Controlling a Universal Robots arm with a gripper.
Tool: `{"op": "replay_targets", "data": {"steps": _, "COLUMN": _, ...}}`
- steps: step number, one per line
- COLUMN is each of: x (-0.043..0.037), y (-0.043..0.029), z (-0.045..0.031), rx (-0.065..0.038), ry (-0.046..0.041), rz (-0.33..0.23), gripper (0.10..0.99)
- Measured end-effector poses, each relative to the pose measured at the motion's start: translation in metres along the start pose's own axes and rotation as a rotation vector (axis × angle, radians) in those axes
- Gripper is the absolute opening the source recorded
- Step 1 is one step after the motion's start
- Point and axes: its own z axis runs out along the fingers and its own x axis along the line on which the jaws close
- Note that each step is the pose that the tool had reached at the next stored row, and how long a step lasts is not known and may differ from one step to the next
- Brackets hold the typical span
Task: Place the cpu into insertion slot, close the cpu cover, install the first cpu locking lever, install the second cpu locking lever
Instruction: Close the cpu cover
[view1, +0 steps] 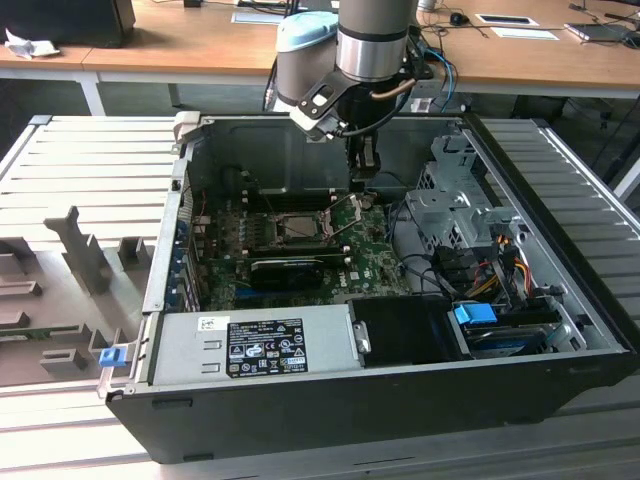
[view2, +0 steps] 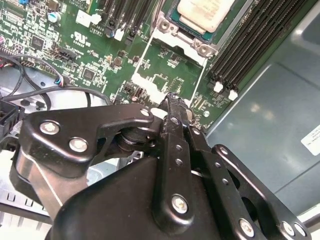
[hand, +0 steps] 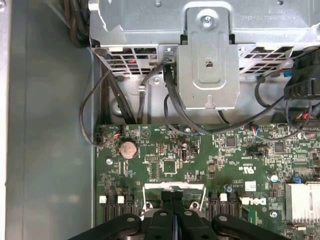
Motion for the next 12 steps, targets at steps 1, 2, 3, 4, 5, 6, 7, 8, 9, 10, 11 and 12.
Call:
{"op": "replay_targets", "data": {"steps": 1, "x": 0.0000, "y": 0.0006, "z": 0.0001, "rx": 0.000, "ry": 0.0000, "rz": 0.000, "gripper": 0.106}}
{"op": "replay_targets", "data": {"steps": 2, "x": 0.0000, "y": 0.0017, "z": 0.0002, "rx": 0.000, "ry": 0.0000, "rz": 0.000, "gripper": 0.106}}
{"op": "replay_targets", "data": {"steps": 3, "x": 0.0000, "y": 0.0024, "z": 0.0003, "rx": 0.000, "ry": 0.0000, "rz": 0.000, "gripper": 0.106}}
{"op": "replay_targets", "data": {"steps": 4, "x": 0.0000, "y": 0.0029, "z": 0.0004, "rx": 0.000, "ry": 0.0000, "rz": 0.000, "gripper": 0.106}}
{"op": "replay_targets", "data": {"steps": 5, "x": 0.0000, "y": 0.0034, "z": 0.0005, "rx": 0.000, "ry": 0.0001, "rz": 0.000, "gripper": 0.106}}
{"op": "replay_targets", "data": {"steps": 6, "x": 0.0001, "y": 0.0038, "z": 0.0005, "rx": 0.000, "ry": 0.0000, "rz": 0.000, "gripper": 0.106}}
{"op": "replay_targets", "data": {"steps": 7, "x": 0.0000, "y": 0.0042, "z": 0.0006, "rx": 0.000, "ry": 0.0000, "rz": 0.000, "gripper": 0.106}}
{"op": "replay_targets", "data": {"steps": 8, "x": 0.0000, "y": 0.0045, "z": 0.0007, "rx": 0.000, "ry": 0.0000, "rz": 0.000, "gripper": 0.106}}
{"op": "replay_targets", "data": {"steps": 9, "x": 0.0001, "y": 0.0048, "z": 0.0010, "rx": 0.000, "ry": 0.0000, "rz": 0.000, "gripper": 0.106}}
{"op": "replay_targets", "data": {"steps": 10, "x": 0.0001, "y": 0.0052, "z": 0.0015, "rx": 0.000, "ry": 0.0004, "rz": 0.000, "gripper": 0.106}}
{"op": "replay_targets", "data": {"steps": 11, "x": 0.0001, "y": 0.0057, "z": 0.0019, "rx": 0.000, "ry": 0.0003, "rz": 0.000, "gripper": 0.106}}
{"op": "replay_targets", "data": {"steps": 12, "x": 0.0001, "y": 0.0067, "z": 0.0036, "rx": 0.000, "ry": 0.0001, "rz": 0.000, "gripper": 0.106}}
